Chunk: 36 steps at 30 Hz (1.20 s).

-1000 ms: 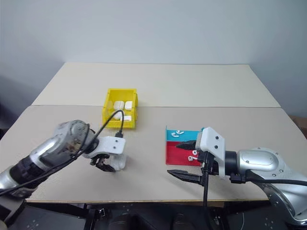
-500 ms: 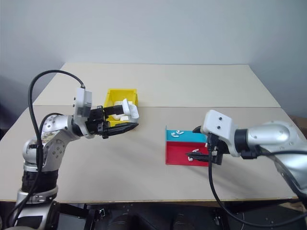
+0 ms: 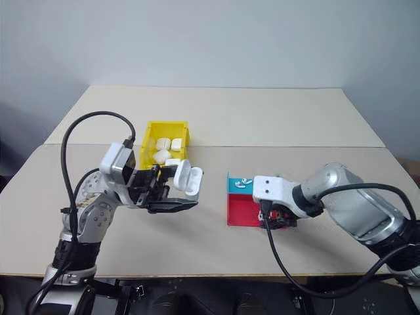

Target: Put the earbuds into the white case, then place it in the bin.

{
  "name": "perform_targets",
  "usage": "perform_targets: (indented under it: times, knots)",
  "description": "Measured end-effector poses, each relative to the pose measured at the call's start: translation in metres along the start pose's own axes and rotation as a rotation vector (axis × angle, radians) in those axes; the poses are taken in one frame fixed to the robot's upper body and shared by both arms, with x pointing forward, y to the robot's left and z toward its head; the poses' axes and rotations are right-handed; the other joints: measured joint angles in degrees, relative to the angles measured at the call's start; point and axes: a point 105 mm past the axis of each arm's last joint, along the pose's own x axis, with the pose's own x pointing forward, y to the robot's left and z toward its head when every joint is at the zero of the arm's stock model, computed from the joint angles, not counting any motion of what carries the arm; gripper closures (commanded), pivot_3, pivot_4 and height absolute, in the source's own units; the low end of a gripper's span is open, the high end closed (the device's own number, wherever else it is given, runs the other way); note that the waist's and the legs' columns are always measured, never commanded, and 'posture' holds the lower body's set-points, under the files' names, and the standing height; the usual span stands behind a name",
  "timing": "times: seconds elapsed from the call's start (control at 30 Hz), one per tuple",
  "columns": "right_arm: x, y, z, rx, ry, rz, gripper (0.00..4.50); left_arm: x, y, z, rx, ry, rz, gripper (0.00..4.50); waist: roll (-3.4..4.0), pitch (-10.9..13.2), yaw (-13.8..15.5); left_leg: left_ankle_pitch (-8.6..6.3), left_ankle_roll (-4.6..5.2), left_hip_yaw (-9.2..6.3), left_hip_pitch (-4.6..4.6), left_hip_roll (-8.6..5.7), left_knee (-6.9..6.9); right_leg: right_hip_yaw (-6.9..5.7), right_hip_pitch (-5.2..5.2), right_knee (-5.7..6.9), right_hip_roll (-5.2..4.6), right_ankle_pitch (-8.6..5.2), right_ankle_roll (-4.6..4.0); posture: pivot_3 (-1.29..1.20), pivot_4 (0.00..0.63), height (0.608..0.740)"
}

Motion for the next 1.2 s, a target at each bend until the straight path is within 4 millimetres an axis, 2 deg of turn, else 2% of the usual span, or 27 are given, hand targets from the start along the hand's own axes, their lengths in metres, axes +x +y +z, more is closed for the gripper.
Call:
perform_targets:
  times: [0.27, 0.53, 1.07, 1.2]
  knots:
    - [0.012, -0.006, 0.000, -0.070, 0.045, 0.007, 1.59, -0.002, 0.000, -0.006, -0.019, 0.001, 0.043, 1.74, 0.00, 0.00, 0.01, 0.00, -0.01, -0.01, -0.01, 0.00, -0.01, -0.02, -0.01, 0.00, 0.00, 0.00, 0.00, 0.00, 0.150, 0.740]
    - [0.022, -0.012, -0.005, -0.126, 0.088, 0.029, 1.59, 0.003, -0.001, -0.006, 0.002, -0.015, 0.073, 1.74, 0.00, 0.00, 0.03, 0.02, -0.03, 0.00, -0.01, 0.00, -0.01, -0.03, -0.01, 0.00, 0.00, 0.00, 0.00, 0.00, 0.150, 0.740]
    - [0.029, -0.019, -0.010, -0.160, 0.115, 0.064, 1.59, 0.000, -0.004, -0.006, 0.011, 0.009, 0.114, 1.74, 0.01, -0.01, 0.02, 0.03, -0.05, 0.01, 0.02, 0.01, -0.01, -0.05, 0.01, 0.00, 0.01, 0.00, 0.00, 0.00, 0.150, 0.740]
    - [0.029, -0.017, -0.010, -0.163, 0.115, 0.078, 2.47, -0.001, -0.004, -0.007, 0.012, 0.019, 0.118, 1.74, 0.01, -0.01, 0.03, 0.03, -0.05, 0.01, 0.02, 0.01, -0.02, -0.05, 0.01, 0.00, 0.01, 0.00, 0.00, 0.00, 0.150, 0.740]
